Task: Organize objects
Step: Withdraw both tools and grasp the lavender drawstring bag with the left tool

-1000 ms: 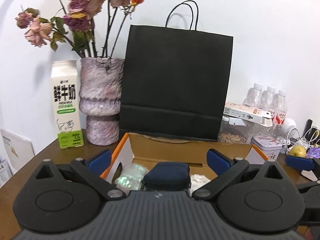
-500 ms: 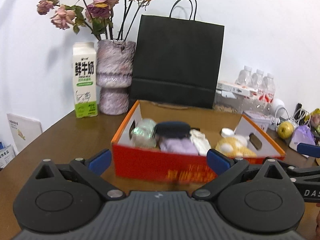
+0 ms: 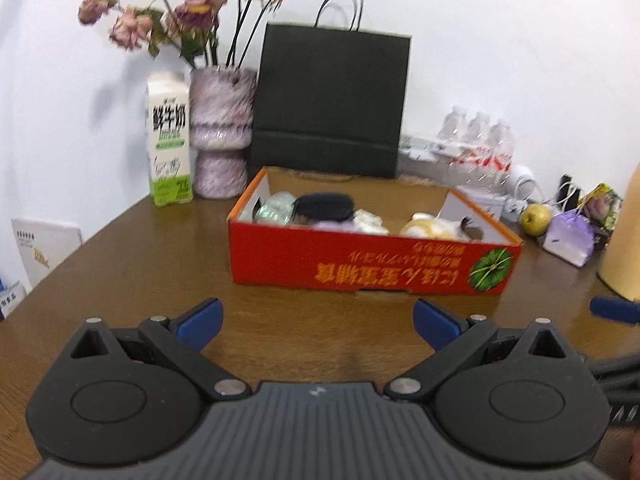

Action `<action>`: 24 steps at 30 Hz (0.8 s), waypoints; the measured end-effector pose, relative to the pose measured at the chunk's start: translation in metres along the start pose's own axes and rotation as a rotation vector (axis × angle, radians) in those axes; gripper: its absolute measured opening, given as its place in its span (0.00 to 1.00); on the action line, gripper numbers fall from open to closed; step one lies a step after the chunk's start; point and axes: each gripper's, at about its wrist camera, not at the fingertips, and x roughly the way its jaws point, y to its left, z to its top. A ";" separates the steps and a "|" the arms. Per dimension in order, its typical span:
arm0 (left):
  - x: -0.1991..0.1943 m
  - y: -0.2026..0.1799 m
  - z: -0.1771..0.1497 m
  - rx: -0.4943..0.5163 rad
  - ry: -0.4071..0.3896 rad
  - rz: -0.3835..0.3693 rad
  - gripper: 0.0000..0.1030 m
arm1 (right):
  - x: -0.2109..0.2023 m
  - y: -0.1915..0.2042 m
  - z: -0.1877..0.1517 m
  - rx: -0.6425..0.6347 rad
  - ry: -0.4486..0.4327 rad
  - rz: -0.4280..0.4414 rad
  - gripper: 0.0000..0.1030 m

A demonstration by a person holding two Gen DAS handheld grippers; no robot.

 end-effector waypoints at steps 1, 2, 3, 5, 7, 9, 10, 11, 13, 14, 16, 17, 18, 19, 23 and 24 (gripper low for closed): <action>-0.003 -0.002 0.002 0.005 -0.007 -0.004 1.00 | -0.005 0.000 -0.004 0.002 -0.001 -0.003 0.99; -0.005 -0.004 0.003 0.010 -0.011 -0.006 1.00 | -0.007 0.000 -0.006 0.003 -0.001 -0.003 0.99; -0.007 -0.007 0.005 0.015 -0.012 -0.004 1.00 | -0.011 0.000 -0.008 0.004 0.000 -0.002 0.99; -0.011 -0.009 0.006 0.020 -0.008 -0.007 1.00 | -0.020 -0.001 -0.010 0.008 -0.004 0.005 0.99; -0.014 -0.011 0.005 0.026 -0.001 -0.008 1.00 | -0.032 -0.001 -0.011 0.011 -0.004 0.053 0.99; -0.018 -0.011 0.005 0.031 0.007 -0.007 1.00 | -0.044 0.003 -0.014 -0.002 0.009 0.114 0.99; -0.020 -0.011 0.005 0.033 0.011 -0.007 1.00 | -0.050 0.006 -0.017 -0.016 0.012 0.131 0.99; -0.022 -0.010 0.005 0.035 0.015 -0.007 1.00 | -0.055 0.009 -0.021 -0.033 0.015 0.134 0.99; -0.029 -0.009 0.004 0.042 0.025 -0.009 1.00 | -0.065 0.013 -0.027 -0.059 0.020 0.135 0.99; -0.032 -0.009 0.003 0.048 0.031 -0.010 1.00 | -0.069 0.013 -0.030 -0.062 0.024 0.134 0.99; -0.041 -0.010 0.001 0.066 0.046 -0.019 1.00 | -0.077 0.012 -0.036 -0.062 0.029 0.130 0.99; -0.046 -0.011 -0.001 0.080 0.058 -0.023 1.00 | -0.081 0.010 -0.038 -0.059 0.030 0.128 0.99; -0.051 -0.013 -0.004 0.094 0.069 -0.028 1.00 | -0.084 0.008 -0.041 -0.057 0.032 0.127 0.99; -0.056 -0.015 -0.007 0.107 0.081 -0.034 1.00 | -0.088 0.006 -0.044 -0.055 0.036 0.125 0.99; -0.073 -0.024 -0.023 0.157 0.155 -0.078 1.00 | -0.100 -0.002 -0.057 -0.052 0.057 0.111 0.99; -0.077 -0.026 -0.028 0.169 0.176 -0.089 1.00 | -0.102 -0.005 -0.060 -0.051 0.063 0.107 0.99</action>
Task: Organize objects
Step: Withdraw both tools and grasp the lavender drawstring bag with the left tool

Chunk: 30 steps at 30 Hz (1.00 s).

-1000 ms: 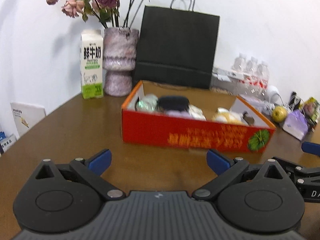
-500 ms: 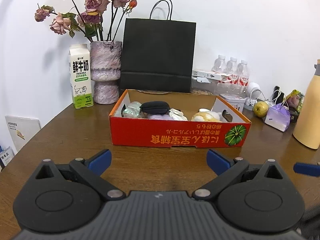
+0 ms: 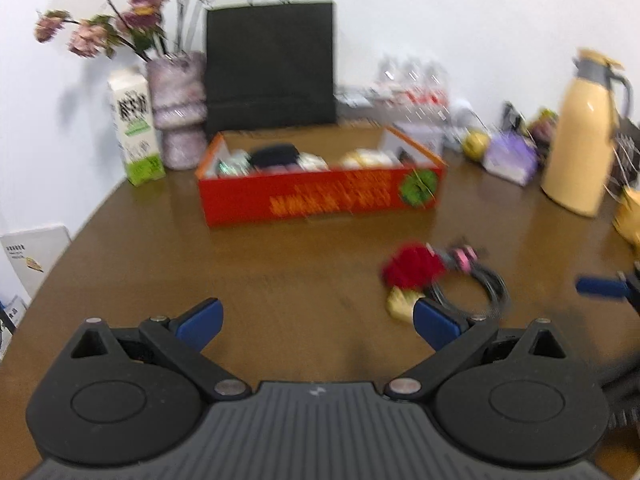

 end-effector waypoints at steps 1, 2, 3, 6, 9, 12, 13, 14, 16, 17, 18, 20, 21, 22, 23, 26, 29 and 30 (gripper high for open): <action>-0.003 -0.004 -0.005 0.011 0.020 -0.012 1.00 | -0.003 -0.003 -0.004 0.000 0.006 -0.006 0.99; -0.006 -0.007 -0.010 0.020 0.041 -0.022 1.00 | -0.004 -0.006 -0.007 0.001 0.010 -0.011 0.99; -0.010 -0.011 -0.016 0.028 0.062 -0.032 1.00 | -0.006 -0.009 -0.010 0.003 0.015 -0.017 0.99; -0.020 -0.023 -0.031 0.044 0.113 -0.075 1.00 | -0.010 -0.017 -0.016 0.013 0.028 -0.033 0.99; -0.028 -0.034 -0.043 0.065 0.161 -0.106 1.00 | -0.010 -0.027 -0.021 0.031 0.041 -0.053 0.99; -0.031 -0.045 -0.054 0.091 0.202 -0.129 1.00 | -0.011 -0.036 -0.025 0.083 0.049 -0.047 0.99; -0.030 -0.049 -0.058 0.103 0.218 -0.130 1.00 | -0.011 -0.038 -0.026 0.100 0.046 -0.043 0.99; -0.028 -0.053 -0.062 0.114 0.232 -0.128 1.00 | -0.011 -0.040 -0.026 0.109 0.047 -0.041 0.99; -0.023 -0.058 -0.070 0.124 0.262 -0.123 1.00 | -0.010 -0.041 -0.027 0.116 0.049 -0.043 0.99; -0.020 -0.059 -0.074 0.117 0.268 -0.121 1.00 | -0.010 -0.041 -0.027 0.114 0.051 -0.041 0.99; -0.019 -0.058 -0.075 0.093 0.258 -0.119 1.00 | -0.010 -0.041 -0.027 0.111 0.051 -0.040 0.99; -0.014 -0.054 -0.073 0.059 0.245 -0.083 1.00 | -0.011 -0.040 -0.028 0.107 0.048 -0.042 0.99; -0.010 -0.050 -0.072 0.030 0.233 -0.054 1.00 | -0.011 -0.040 -0.028 0.107 0.047 -0.042 0.99; -0.006 -0.048 -0.070 0.005 0.222 -0.028 1.00 | -0.012 -0.040 -0.028 0.108 0.045 -0.042 0.99; -0.003 -0.045 -0.069 -0.018 0.210 -0.004 1.00 | -0.012 -0.040 -0.028 0.112 0.044 -0.041 0.99; 0.004 -0.042 -0.065 -0.054 0.185 0.040 1.00 | -0.013 -0.042 -0.028 0.125 0.038 -0.036 0.99; 0.005 -0.043 -0.063 -0.069 0.183 0.060 1.00 | -0.014 -0.044 -0.029 0.135 0.030 -0.031 0.99; 0.006 -0.044 -0.062 -0.072 0.184 0.062 1.00 | -0.014 -0.044 -0.029 0.137 0.028 -0.029 0.99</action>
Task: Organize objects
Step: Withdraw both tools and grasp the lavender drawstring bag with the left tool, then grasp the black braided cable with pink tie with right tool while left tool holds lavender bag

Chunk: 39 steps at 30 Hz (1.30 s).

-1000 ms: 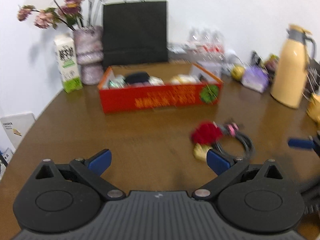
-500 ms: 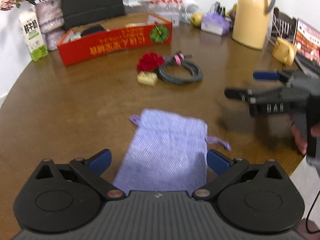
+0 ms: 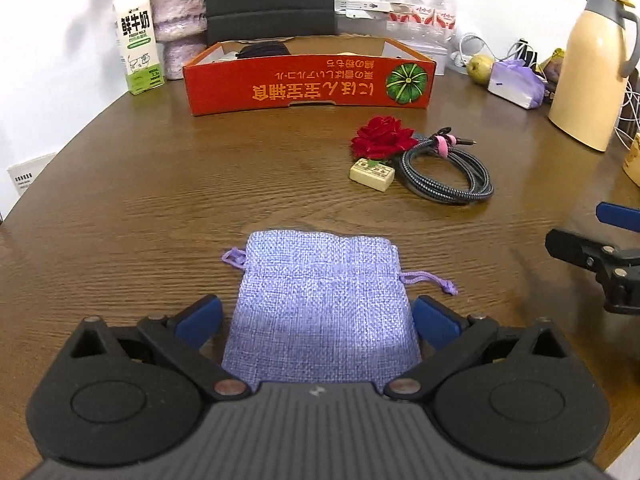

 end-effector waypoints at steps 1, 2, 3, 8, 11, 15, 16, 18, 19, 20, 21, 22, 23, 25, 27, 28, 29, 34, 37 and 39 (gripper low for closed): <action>0.001 0.000 0.001 0.000 0.003 0.000 1.00 | 0.000 0.000 0.000 0.003 -0.001 0.002 0.99; 0.001 0.000 0.002 -0.001 0.006 0.001 1.00 | 0.000 0.000 0.000 0.006 -0.001 0.005 0.99; 0.000 0.000 0.001 -0.004 0.008 0.003 1.00 | 0.000 -0.001 0.000 0.009 -0.002 0.006 0.99; -0.014 -0.007 -0.005 0.011 -0.047 -0.016 0.45 | 0.001 -0.003 0.000 0.021 -0.002 0.006 0.99; -0.021 -0.009 -0.011 0.019 -0.065 -0.040 0.12 | 0.001 -0.003 0.000 0.022 0.003 0.001 0.99; -0.026 -0.005 -0.019 0.004 -0.097 -0.054 0.09 | 0.003 -0.003 0.000 0.025 0.008 -0.010 0.99; -0.027 -0.004 -0.020 0.000 -0.106 -0.055 0.09 | 0.003 -0.003 0.000 0.025 0.011 -0.012 0.99; -0.032 0.000 -0.021 -0.006 -0.130 -0.053 0.09 | 0.004 -0.002 0.000 0.020 0.018 -0.016 0.99; -0.036 0.003 -0.019 -0.010 -0.146 -0.052 0.09 | 0.004 -0.001 0.000 0.015 0.023 -0.017 0.99; -0.039 0.005 -0.018 -0.013 -0.161 -0.052 0.09 | 0.005 0.000 0.001 0.009 0.029 -0.020 0.99; -0.042 0.008 -0.016 -0.018 -0.178 -0.054 0.09 | 0.006 0.001 0.001 0.002 0.036 -0.022 0.99; -0.044 0.011 -0.015 -0.022 -0.189 -0.055 0.09 | 0.007 0.003 0.001 -0.005 0.043 -0.024 0.99; -0.045 0.013 -0.012 -0.026 -0.198 -0.055 0.09 | 0.008 0.004 0.001 -0.012 0.050 -0.027 0.99; -0.045 0.018 -0.006 -0.030 -0.212 -0.055 0.09 | 0.010 0.006 0.001 -0.026 0.062 -0.038 0.99; -0.044 0.022 0.003 -0.032 -0.227 -0.056 0.09 | 0.011 0.008 0.001 -0.038 0.071 -0.048 0.99; -0.043 0.024 0.007 -0.031 -0.235 -0.056 0.09 | 0.012 0.009 0.001 -0.042 0.074 -0.053 0.99; -0.042 0.025 0.012 -0.030 -0.243 -0.054 0.09 | 0.012 0.009 0.001 -0.044 0.076 -0.055 0.99; -0.031 0.029 0.040 -0.025 -0.270 -0.059 0.09 | 0.014 0.009 0.002 -0.049 0.088 -0.057 0.99; -0.023 0.031 0.055 -0.025 -0.276 -0.064 0.09 | 0.018 0.013 0.004 -0.066 0.097 -0.064 0.99; -0.017 0.033 0.063 -0.026 -0.278 -0.071 0.09 | 0.022 0.016 0.006 -0.075 0.107 -0.060 0.99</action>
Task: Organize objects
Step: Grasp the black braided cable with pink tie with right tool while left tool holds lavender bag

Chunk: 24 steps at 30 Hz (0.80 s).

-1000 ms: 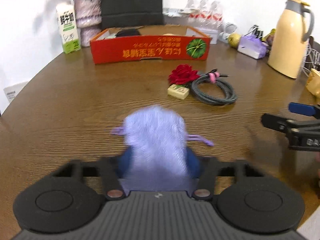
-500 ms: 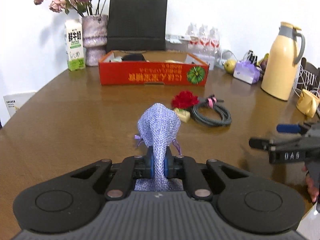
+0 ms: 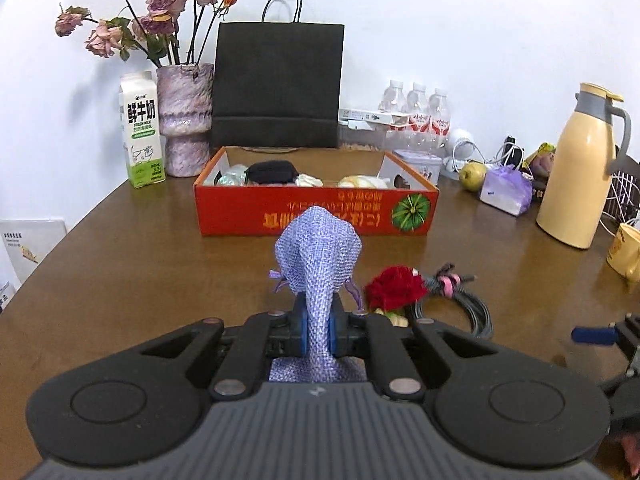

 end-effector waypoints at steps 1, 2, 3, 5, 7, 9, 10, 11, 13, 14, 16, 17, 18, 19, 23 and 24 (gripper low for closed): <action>0.003 0.002 0.003 -0.001 -0.001 -0.003 0.09 | 0.003 0.001 0.003 -0.001 0.012 0.014 0.99; 0.007 0.003 0.006 -0.001 -0.002 -0.004 0.09 | 0.005 0.003 0.006 -0.005 0.012 0.026 0.99; 0.012 0.005 0.010 0.000 -0.004 -0.001 0.09 | 0.006 0.006 0.009 -0.015 -0.002 0.026 0.99; 0.020 0.008 0.016 -0.004 -0.004 0.005 0.09 | 0.012 0.013 0.019 -0.035 -0.007 0.015 0.99; 0.031 0.013 0.022 -0.014 -0.009 0.015 0.09 | 0.020 0.019 0.030 -0.048 -0.012 0.017 0.99; 0.041 0.019 0.029 -0.031 -0.020 0.022 0.09 | 0.032 0.022 0.040 -0.048 -0.007 0.023 0.99; 0.046 0.023 0.031 -0.043 -0.024 0.027 0.09 | 0.038 0.022 0.045 -0.038 -0.001 0.027 0.99; 0.051 0.027 0.032 -0.060 -0.033 0.035 0.09 | 0.045 0.022 0.049 -0.026 0.005 0.031 0.99; 0.060 0.036 0.030 -0.095 -0.057 0.043 0.09 | 0.054 0.021 0.056 0.012 -0.003 0.029 0.99; 0.065 0.041 0.027 -0.106 -0.059 0.047 0.09 | 0.056 0.019 0.058 0.046 -0.025 0.031 0.99; 0.073 0.047 0.024 -0.109 -0.021 0.059 0.09 | 0.059 0.014 0.060 0.100 -0.051 0.056 0.99; 0.074 0.050 0.023 -0.116 -0.014 0.049 0.09 | 0.062 0.014 0.061 0.107 -0.053 0.060 0.99; 0.074 0.053 0.023 -0.122 -0.012 0.046 0.09 | 0.065 0.014 0.060 0.106 -0.047 0.059 0.99; 0.073 0.054 0.022 -0.125 -0.014 0.048 0.09 | 0.069 0.015 0.061 0.102 -0.033 0.061 0.99; 0.067 0.053 0.020 -0.118 -0.030 0.041 0.09 | 0.076 0.022 0.060 0.072 0.002 0.078 0.99; 0.067 0.052 0.019 -0.115 -0.030 0.040 0.09 | 0.076 0.024 0.059 0.068 0.003 0.073 0.99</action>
